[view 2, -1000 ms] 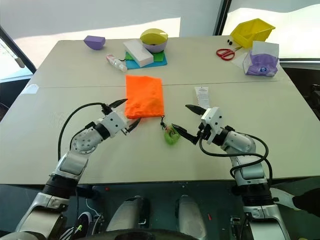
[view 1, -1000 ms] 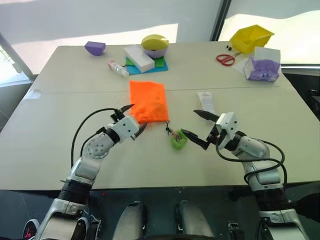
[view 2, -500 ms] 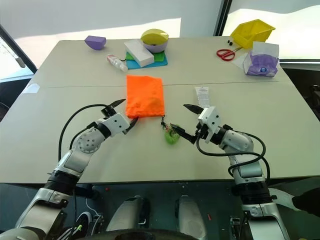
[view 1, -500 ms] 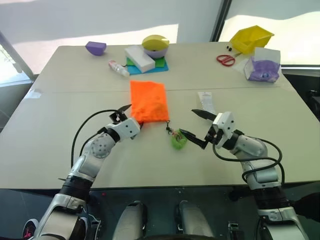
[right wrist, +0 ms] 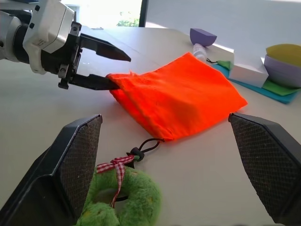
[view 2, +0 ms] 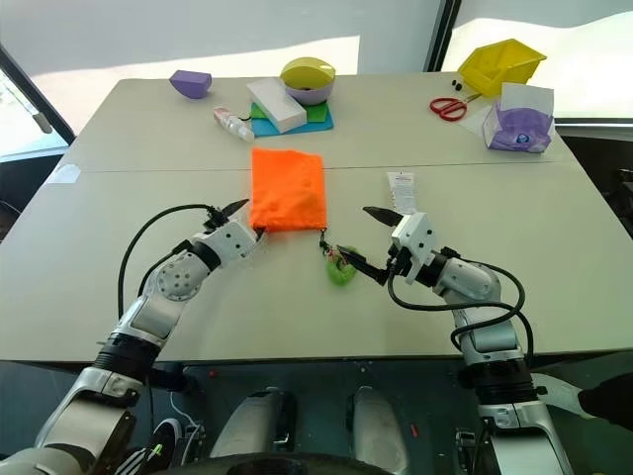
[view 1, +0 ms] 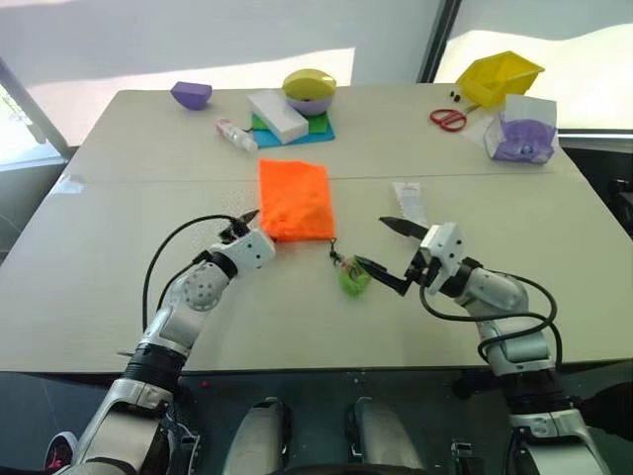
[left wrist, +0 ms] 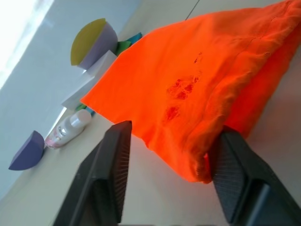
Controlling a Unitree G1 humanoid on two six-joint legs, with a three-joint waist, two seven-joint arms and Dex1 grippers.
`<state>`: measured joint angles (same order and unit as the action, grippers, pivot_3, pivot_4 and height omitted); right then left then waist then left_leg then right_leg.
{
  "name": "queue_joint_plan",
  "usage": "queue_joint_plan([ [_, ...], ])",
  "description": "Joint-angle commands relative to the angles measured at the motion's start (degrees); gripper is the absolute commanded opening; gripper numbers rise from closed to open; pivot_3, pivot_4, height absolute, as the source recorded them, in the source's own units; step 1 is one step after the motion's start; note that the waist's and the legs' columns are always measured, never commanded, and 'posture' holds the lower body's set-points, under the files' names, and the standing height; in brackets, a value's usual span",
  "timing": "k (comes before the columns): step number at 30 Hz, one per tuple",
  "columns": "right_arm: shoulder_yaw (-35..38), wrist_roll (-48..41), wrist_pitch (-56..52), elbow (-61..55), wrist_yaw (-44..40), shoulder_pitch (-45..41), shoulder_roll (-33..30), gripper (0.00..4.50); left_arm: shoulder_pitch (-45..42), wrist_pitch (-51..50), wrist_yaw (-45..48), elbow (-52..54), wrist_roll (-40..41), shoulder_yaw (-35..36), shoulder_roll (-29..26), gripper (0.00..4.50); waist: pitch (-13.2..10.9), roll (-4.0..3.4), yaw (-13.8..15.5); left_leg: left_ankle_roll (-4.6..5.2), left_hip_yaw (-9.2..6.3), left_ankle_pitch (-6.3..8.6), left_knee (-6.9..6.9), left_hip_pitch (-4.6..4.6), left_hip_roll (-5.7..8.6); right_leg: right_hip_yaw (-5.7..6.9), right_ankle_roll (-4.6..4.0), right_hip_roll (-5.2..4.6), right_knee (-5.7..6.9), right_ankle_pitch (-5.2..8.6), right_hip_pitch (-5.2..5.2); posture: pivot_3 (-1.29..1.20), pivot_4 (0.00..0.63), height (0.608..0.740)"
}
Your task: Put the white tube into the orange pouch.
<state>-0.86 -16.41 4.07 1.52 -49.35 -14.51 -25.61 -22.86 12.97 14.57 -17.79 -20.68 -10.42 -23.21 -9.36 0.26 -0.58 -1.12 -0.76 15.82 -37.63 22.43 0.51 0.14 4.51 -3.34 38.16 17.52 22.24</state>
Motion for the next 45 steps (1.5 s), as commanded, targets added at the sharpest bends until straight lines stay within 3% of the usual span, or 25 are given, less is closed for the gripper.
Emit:
queue_joint_plan([
  [1,-0.09,2.05,1.49,0.17,1.79,-0.49,0.24,4.5,-0.6,0.51,-0.38,0.53,0.47,0.34,-0.11,0.5,0.0,0.0,0.0,0.0,0.0,0.0,0.0,0.0,0.0,0.0,0.0,0.0,0.0,0.0,0.0,0.0,0.15,0.74],
  [2,-0.47,3.37,1.69,0.88,2.42,-0.8,0.06,4.5,-0.51,0.63,-0.37,0.61,0.46,0.38,-0.17,0.07,0.0,0.0,0.0,0.0,0.0,0.0,0.0,-0.01,0.0,0.0,0.0,0.0,0.0,0.0,-0.01,0.0,0.15,0.74],
  [8,-3.87,7.24,0.12,0.2,5.97,-3.58,2.83,4.5,0.18,1.04,0.02,1.43,0.66,0.35,-0.52,0.07,0.0,0.0,-0.17,0.0,0.01,0.0,-0.05,-0.02,0.0,-0.01,0.0,0.0,0.04,0.0,-0.02,0.0,0.15,0.74],
  [11,-9.52,18.34,1.93,4.06,12.55,-7.69,5.16,4.5,0.49,1.02,-0.07,1.66,0.62,0.39,-0.54,0.07,0.0,0.0,-0.22,0.0,0.01,0.0,-0.08,-0.02,0.0,-0.01,0.0,0.0,0.11,-0.01,0.01,0.0,0.15,0.74],
  [15,-12.9,27.58,6.54,9.49,23.09,-12.59,9.5,4.5,0.77,0.76,-0.27,2.4,0.55,0.31,-0.13,0.07,0.0,0.0,-0.05,0.0,0.01,0.0,-0.11,-0.02,0.0,-0.01,0.0,0.02,0.15,-0.01,0.04,0.0,0.15,0.74],
  [20,-17.43,35.55,11.0,18.3,29.75,-17.81,11.28,4.5,0.6,0.31,-0.57,3.17,0.28,0.02,0.55,0.07,0.0,0.0,-0.12,-0.01,0.04,-0.01,-0.22,0.06,0.02,-0.02,0.02,0.0,0.09,-0.01,0.03,0.0,0.15,0.74],
  [31,-17.32,38.07,13.2,28.16,37.61,-22.62,14.65,4.5,0.64,-0.43,-0.03,4.42,0.26,-0.06,1.08,0.07,0.0,0.0,-0.23,-0.01,0.05,0.0,-0.25,0.06,0.01,-0.04,0.05,0.01,0.18,-0.03,0.07,0.0,0.15,0.74],
  [40,-19.47,45.7,13.74,31.9,44.96,-24.23,12.53,4.5,1.1,-0.71,0.05,4.78,0.58,-0.06,1.5,0.07,0.0,0.0,-0.3,-0.01,0.06,0.0,-0.25,0.06,0.0,-0.05,0.04,0.02,0.21,-0.03,0.08,0.0,0.15,0.74],
  [44,-17.36,44.25,12.0,32.35,46.34,-24.47,12.62,4.5,1.41,-0.72,0.07,4.91,0.51,-0.07,1.39,0.07,0.0,0.0,-0.32,-0.01,0.06,0.0,-0.25,0.06,0.0,-0.05,0.04,0.01,0.21,-0.03,0.08,0.0,0.15,0.74],
  [45,-17.52,43.95,12.44,32.17,45.36,-24.19,12.23,4.25,1.52,-0.75,0.1,5.01,0.49,-0.08,1.38,0.02,0.0,0.0,-0.32,-0.01,0.06,0.0,-0.24,0.06,0.0,-0.05,0.04,0.02,0.2,-0.03,0.08,0.0,0.15,0.74],
])
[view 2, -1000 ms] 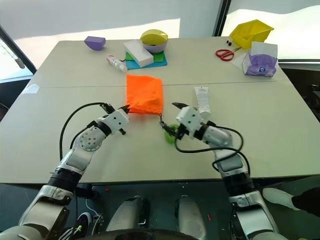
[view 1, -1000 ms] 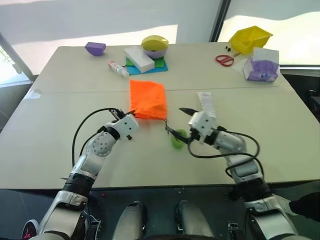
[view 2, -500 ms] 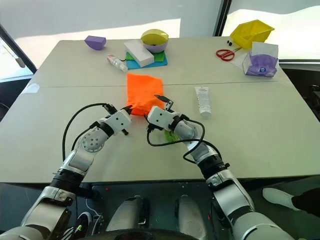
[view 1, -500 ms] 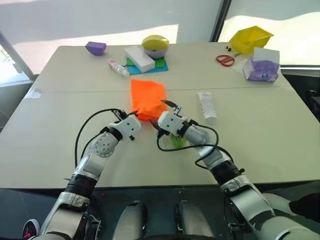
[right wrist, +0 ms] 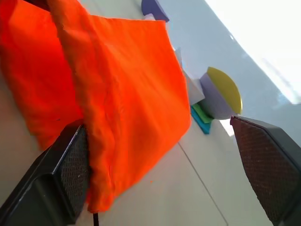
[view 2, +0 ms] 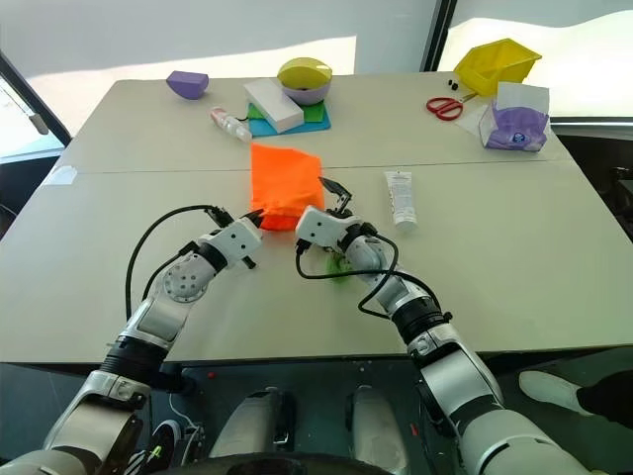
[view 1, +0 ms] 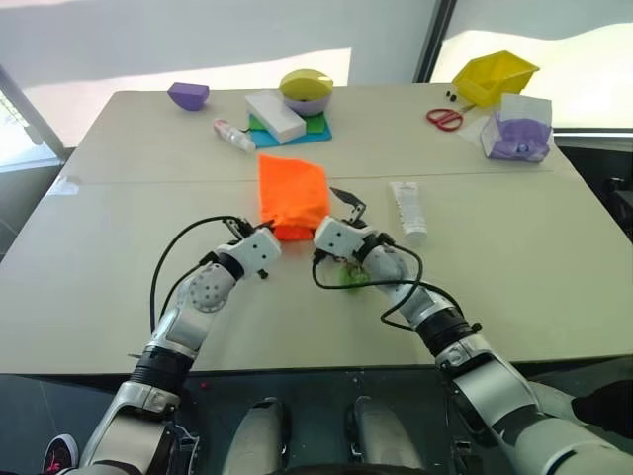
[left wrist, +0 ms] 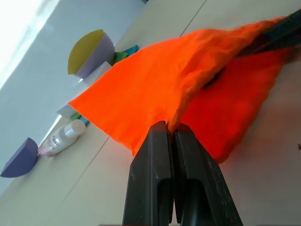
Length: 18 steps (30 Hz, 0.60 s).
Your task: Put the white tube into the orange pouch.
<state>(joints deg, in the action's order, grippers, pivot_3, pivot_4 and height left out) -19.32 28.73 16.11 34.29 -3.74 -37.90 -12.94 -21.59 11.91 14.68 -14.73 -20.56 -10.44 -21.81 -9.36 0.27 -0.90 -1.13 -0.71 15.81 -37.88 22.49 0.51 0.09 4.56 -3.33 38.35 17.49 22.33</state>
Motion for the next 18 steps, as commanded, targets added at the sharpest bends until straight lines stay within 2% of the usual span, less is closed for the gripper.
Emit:
queue_joint_plan([
  [1,0.6,-1.42,0.42,-0.94,-1.63,-0.17,-0.78,4.25,0.31,0.23,0.03,2.08,0.37,-0.05,-0.02,0.02,0.0,0.0,-0.02,0.0,0.0,0.0,0.0,0.0,0.0,0.0,0.0,0.0,0.0,0.0,0.0,0.0,0.15,0.74],
  [4,-0.04,-1.18,0.11,-1.23,-2.77,1.02,-1.39,3.01,0.38,0.15,0.16,2.28,0.52,0.05,-0.06,0.0,0.0,0.0,-0.05,0.0,0.0,0.0,0.0,0.0,0.0,0.0,0.0,0.0,0.0,0.0,-0.02,0.0,0.15,0.74],
  [8,0.32,-2.65,-0.52,-1.28,-4.91,1.37,-0.84,0.93,0.89,0.07,0.31,2.65,0.76,0.23,-0.18,0.0,0.0,0.0,-0.09,0.0,0.0,0.0,0.0,0.0,0.0,0.0,0.0,0.0,0.0,0.0,-0.01,0.0,0.15,0.74],
  [10,0.23,-3.4,-0.49,-2.44,-6.56,1.55,-0.52,0.04,1.21,-0.13,0.63,2.99,0.95,0.24,-0.19,0.0,0.0,0.0,-0.12,0.0,0.0,0.0,0.0,-0.01,0.0,0.0,0.0,0.0,0.0,0.0,-0.01,0.0,0.15,0.74],
  [18,0.49,-8.55,-1.05,-9.73,-15.37,4.92,-0.99,0.04,4.71,-2.04,3.68,7.16,3.34,0.95,-0.85,0.0,0.0,0.0,-0.11,0.01,0.0,0.01,0.01,0.0,-0.01,-0.02,0.0,-0.01,-0.05,0.0,-0.02,0.0,0.15,0.74],
])
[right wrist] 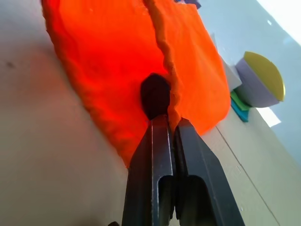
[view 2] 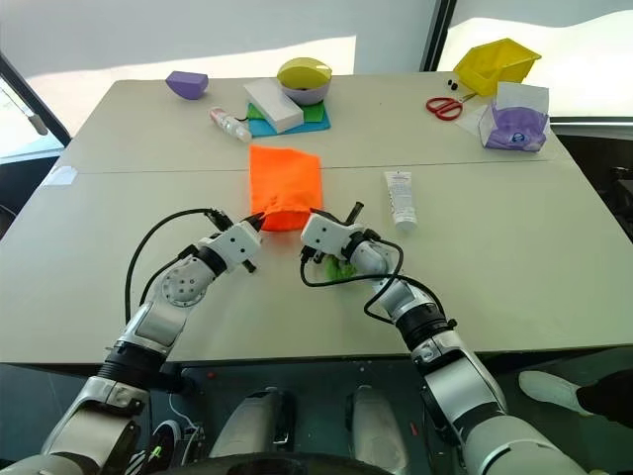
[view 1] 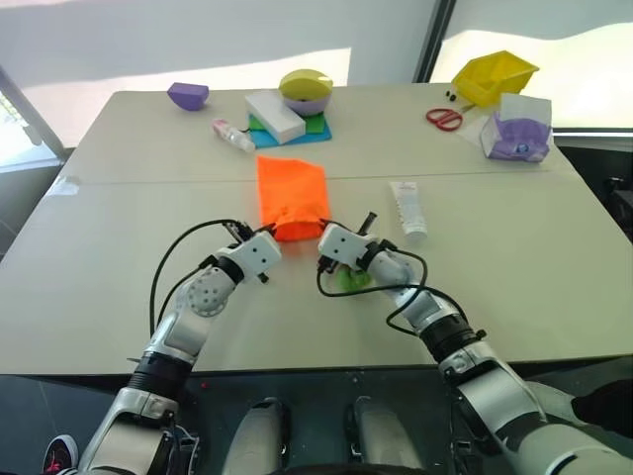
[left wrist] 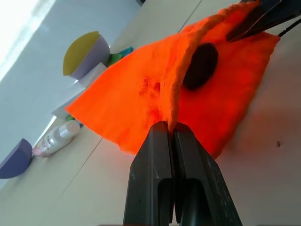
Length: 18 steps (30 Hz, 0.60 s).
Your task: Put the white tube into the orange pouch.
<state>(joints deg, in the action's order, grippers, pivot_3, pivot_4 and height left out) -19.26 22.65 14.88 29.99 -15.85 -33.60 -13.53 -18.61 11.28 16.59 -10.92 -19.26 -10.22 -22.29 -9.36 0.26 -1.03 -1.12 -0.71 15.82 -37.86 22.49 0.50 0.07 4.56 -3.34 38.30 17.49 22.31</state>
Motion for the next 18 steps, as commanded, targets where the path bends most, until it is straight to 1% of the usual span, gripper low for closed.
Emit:
queue_joint_plan([
  [1,0.2,-2.58,0.3,-6.9,-4.35,1.12,-0.96,0.04,2.53,-2.11,2.34,4.58,2.74,1.01,-0.41,0.0,0.0,0.0,0.02,0.0,0.0,0.0,0.0,0.0,0.0,0.0,0.0,0.0,0.0,0.0,0.01,0.0,0.15,0.74],
  [7,0.13,-2.13,-0.61,-14.31,-7.95,4.78,-4.24,0.04,8.62,-5.64,7.37,13.94,5.31,1.9,-3.64,0.0,0.0,0.0,0.06,0.0,-0.01,0.0,0.03,-0.01,-0.03,-0.02,0.0,-0.01,-0.01,0.0,0.0,0.0,0.15,0.74],
  [9,-0.16,-1.7,-0.18,-16.88,-9.16,5.87,-5.73,0.04,10.31,-7.27,9.42,16.83,7.27,2.02,-4.14,0.0,0.0,0.0,0.09,0.0,-0.01,0.0,0.03,-0.01,-0.03,-0.02,-0.01,-0.02,-0.01,0.0,0.0,0.0,0.15,0.74],
  [14,1.13,-3.54,-2.09,-22.33,-12.06,7.05,-7.37,0.04,12.45,-12.07,10.68,23.29,9.56,3.23,-4.24,0.0,-0.02,0.01,0.13,0.0,-0.02,0.0,0.02,0.0,-0.03,-0.03,-0.03,-0.05,-0.03,0.0,0.0,0.0,0.15,0.74],
  [18,0.79,-5.8,-2.3,-26.66,-18.4,8.9,-11.74,0.04,13.94,-15.07,12.66,26.8,11.7,3.36,-4.46,0.0,-0.02,0.01,0.32,0.0,-0.02,0.0,0.03,0.0,-0.03,-0.02,-0.03,-0.06,-0.1,0.0,-0.04,0.0,0.15,0.74],
])
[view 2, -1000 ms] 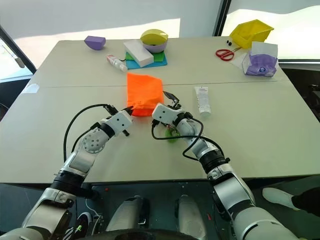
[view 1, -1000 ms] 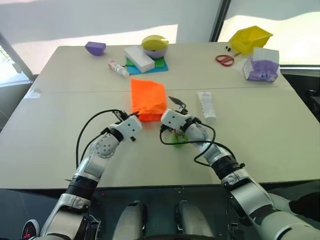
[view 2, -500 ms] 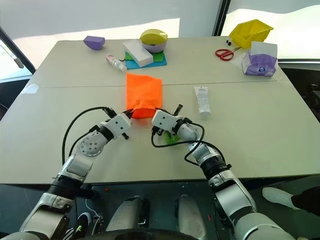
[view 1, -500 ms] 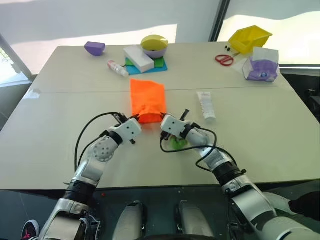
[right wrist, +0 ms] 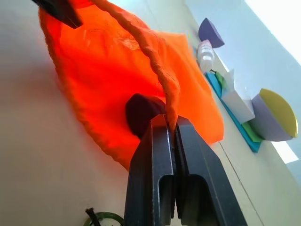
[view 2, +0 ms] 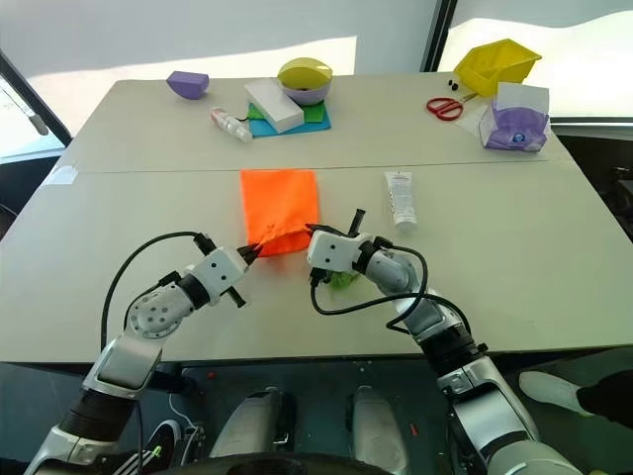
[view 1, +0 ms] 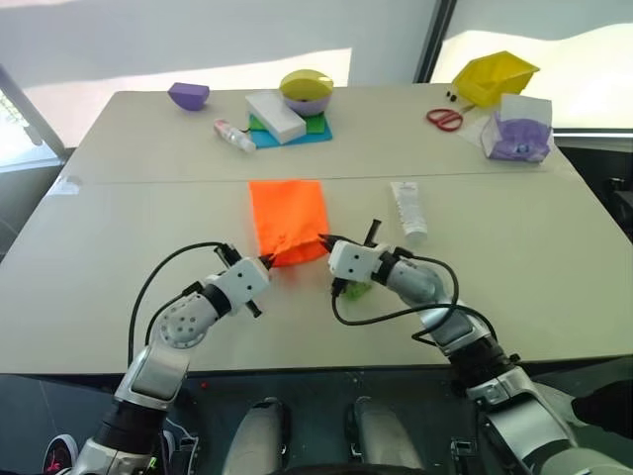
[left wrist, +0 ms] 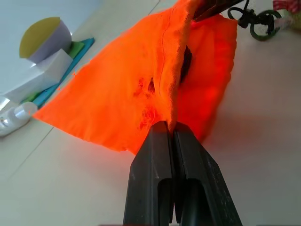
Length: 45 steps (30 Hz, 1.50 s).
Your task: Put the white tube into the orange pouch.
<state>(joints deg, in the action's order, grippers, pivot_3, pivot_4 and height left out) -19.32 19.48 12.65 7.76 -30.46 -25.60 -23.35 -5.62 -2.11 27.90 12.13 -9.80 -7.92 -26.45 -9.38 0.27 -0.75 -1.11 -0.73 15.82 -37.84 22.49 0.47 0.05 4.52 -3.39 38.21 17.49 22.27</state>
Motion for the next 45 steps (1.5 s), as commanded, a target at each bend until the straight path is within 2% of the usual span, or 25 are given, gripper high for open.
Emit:
queue_joint_plan([
  [1,0.99,-3.28,-0.81,-5.45,-4.88,1.25,-2.51,0.04,1.4,-2.36,2.31,4.77,3.11,0.86,-0.42,0.0,0.0,0.0,0.03,0.0,0.0,0.0,0.0,0.01,0.0,0.0,0.0,-0.01,-0.05,0.0,-0.01,0.0,0.15,0.74],
  [5,2.21,-5.27,-3.35,-6.59,-5.91,0.85,-2.61,0.04,1.37,-2.21,2.43,4.64,1.77,0.93,-1.51,0.0,-0.01,0.02,-0.13,0.03,0.0,0.02,0.04,0.04,0.0,0.0,0.0,-0.02,-0.1,0.0,0.02,0.0,0.15,0.74],
  [10,1.15,-0.64,-1.51,-1.13,0.32,-0.42,-1.19,0.04,-0.12,-0.71,1.2,1.54,0.68,0.76,-1.35,0.0,-0.01,0.02,-0.03,0.03,0.0,0.01,0.07,0.02,-0.01,0.0,-0.07,-0.02,-0.09,-0.03,0.02,0.0,0.15,0.74],
  [14,0.8,-2.37,-1.29,0.71,-1.43,-0.71,-0.36,0.04,-1.66,-0.18,-0.35,-0.01,-0.01,0.57,-0.13,0.0,-0.02,0.04,0.04,0.02,0.01,0.01,0.07,0.03,-0.01,0.0,-0.06,-0.02,-0.12,-0.03,0.02,0.0,0.15,0.74],
  [17,1.72,-4.42,-2.24,0.32,-2.89,-0.51,-0.35,0.87,-2.29,0.28,-0.68,-0.88,-0.33,-0.25,0.49,0.0,-0.03,0.04,0.0,0.03,0.02,0.01,0.09,0.04,-0.01,0.01,-0.06,-0.01,-0.14,-0.03,0.03,0.0,0.15,0.74],
  [23,4.77,-12.03,-8.88,-7.34,-9.3,1.4,-2.12,3.83,-2.83,0.89,-0.81,-1.27,-0.1,-0.7,1.04,0.0,-0.03,0.04,0.03,0.03,0.01,0.01,0.09,0.03,-0.01,0.01,-0.06,-0.01,-0.12,-0.04,0.03,0.0,0.15,0.74],
  [27,10.25,-23.17,-19.44,-15.95,-14.83,2.43,-3.85,3.83,-2.54,2.0,0.06,-1.38,0.47,-1.08,0.84,0.0,-0.03,0.04,0.08,0.03,0.01,0.02,0.11,0.04,-0.01,0.0,-0.06,-0.02,-0.15,-0.04,0.02,0.0,0.15,0.74],
  [30,16.96,-30.16,-30.3,-18.28,-13.07,1.47,-4.01,3.83,-2.54,2.42,0.04,-1.54,0.32,-1.16,0.8,0.0,-0.03,0.04,0.09,0.03,0.01,0.02,0.11,0.04,-0.01,0.0,-0.06,-0.05,-0.15,-0.04,0.02,0.0,0.15,0.74],
  [36,25.41,-25.78,-45.54,-7.68,3.79,-5.88,-4.03,3.83,-2.83,2.82,-0.14,-2.19,0.5,-1.51,1.32,0.0,-0.03,0.04,0.04,0.03,0.01,0.02,0.13,0.05,-0.01,-0.01,-0.11,-0.11,-0.16,-0.05,0.06,0.0,0.15,0.74],
  [42,25.25,-27.48,-60.1,-1.6,8.21,-12.61,-0.28,3.83,-3.7,4.01,-0.29,-3.77,0.36,-2.19,2.11,0.0,-0.03,0.03,-0.23,0.02,0.11,-0.01,0.66,0.09,-0.01,-0.04,-0.12,-0.09,-0.27,-0.04,0.34,0.0,0.15,0.74],
  [45,23.98,-27.31,-68.78,-0.92,8.62,-14.66,-1.04,3.83,-3.79,4.29,-0.64,-4.05,0.16,-2.18,2.3,0.0,-0.01,-0.01,-0.04,0.04,0.12,-0.06,0.67,0.49,-0.02,-0.03,-0.12,-0.05,-0.24,-0.04,0.72,0.0,0.15,0.74],
])
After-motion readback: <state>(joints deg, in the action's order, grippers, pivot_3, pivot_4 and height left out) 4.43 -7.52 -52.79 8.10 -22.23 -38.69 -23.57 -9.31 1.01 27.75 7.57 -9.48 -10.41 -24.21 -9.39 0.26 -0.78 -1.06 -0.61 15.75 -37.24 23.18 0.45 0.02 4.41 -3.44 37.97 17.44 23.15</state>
